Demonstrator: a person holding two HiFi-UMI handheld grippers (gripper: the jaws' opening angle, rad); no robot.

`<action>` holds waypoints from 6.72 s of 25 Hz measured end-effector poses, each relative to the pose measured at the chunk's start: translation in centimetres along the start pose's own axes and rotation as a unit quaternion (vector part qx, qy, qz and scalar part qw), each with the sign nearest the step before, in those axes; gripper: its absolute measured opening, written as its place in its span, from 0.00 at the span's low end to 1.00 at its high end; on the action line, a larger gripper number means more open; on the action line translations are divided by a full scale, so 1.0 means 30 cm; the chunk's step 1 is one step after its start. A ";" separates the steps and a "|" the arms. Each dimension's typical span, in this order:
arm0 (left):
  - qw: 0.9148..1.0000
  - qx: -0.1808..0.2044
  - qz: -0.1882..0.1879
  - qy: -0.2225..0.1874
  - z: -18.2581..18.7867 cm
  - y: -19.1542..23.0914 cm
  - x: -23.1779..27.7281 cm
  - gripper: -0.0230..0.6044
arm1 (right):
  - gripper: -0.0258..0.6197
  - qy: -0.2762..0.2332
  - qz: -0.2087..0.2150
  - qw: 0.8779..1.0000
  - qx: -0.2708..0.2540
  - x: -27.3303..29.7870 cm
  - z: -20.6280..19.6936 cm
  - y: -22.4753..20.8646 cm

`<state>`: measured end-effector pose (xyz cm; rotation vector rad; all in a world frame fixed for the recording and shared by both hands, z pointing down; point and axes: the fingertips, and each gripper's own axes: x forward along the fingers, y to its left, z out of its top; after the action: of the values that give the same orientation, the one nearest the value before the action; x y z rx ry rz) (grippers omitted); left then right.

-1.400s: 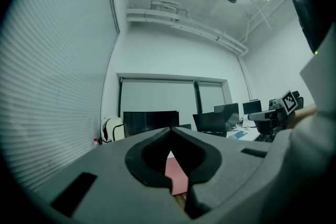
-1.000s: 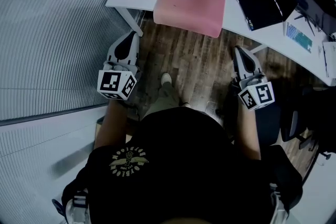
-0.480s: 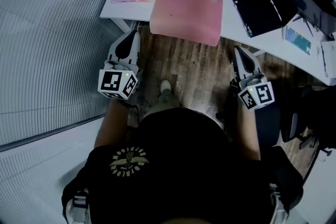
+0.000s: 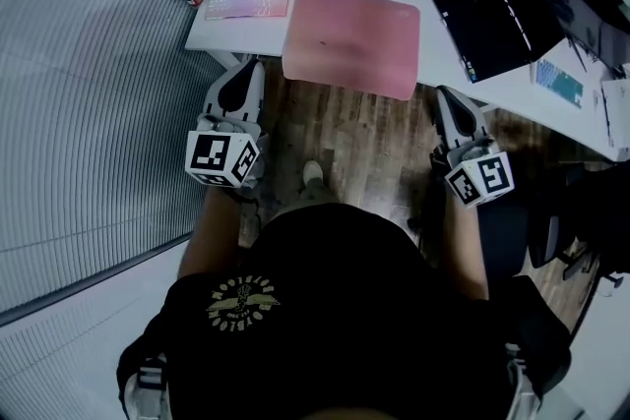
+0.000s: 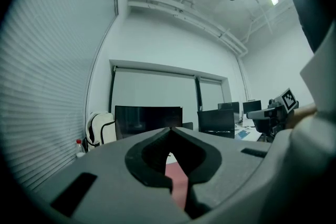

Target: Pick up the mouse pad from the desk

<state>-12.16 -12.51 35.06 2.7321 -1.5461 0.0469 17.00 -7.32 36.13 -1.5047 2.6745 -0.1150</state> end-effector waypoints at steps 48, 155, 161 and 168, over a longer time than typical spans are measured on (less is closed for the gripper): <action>0.996 -0.020 -0.059 0.060 -0.241 0.379 0.503 0.05 | 0.04 0.042 -0.046 0.998 0.013 0.507 -0.161 -0.211; 0.961 -0.115 -0.115 0.224 -0.667 0.381 0.790 0.07 | 0.07 0.217 -0.075 0.967 0.108 0.533 -0.599 -0.597; 0.973 -0.117 -0.113 0.166 -0.468 0.434 0.812 0.07 | 0.07 0.153 -0.083 0.979 0.105 0.524 -0.385 -0.602; 0.982 -0.125 -0.113 0.082 -0.210 0.473 0.829 0.08 | 0.07 0.117 -0.075 0.988 0.060 0.517 -0.185 -0.577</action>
<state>-11.68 -41.02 41.84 2.6091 -1.1119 0.0711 23.14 -29.36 42.98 -1.7504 2.6635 -0.4807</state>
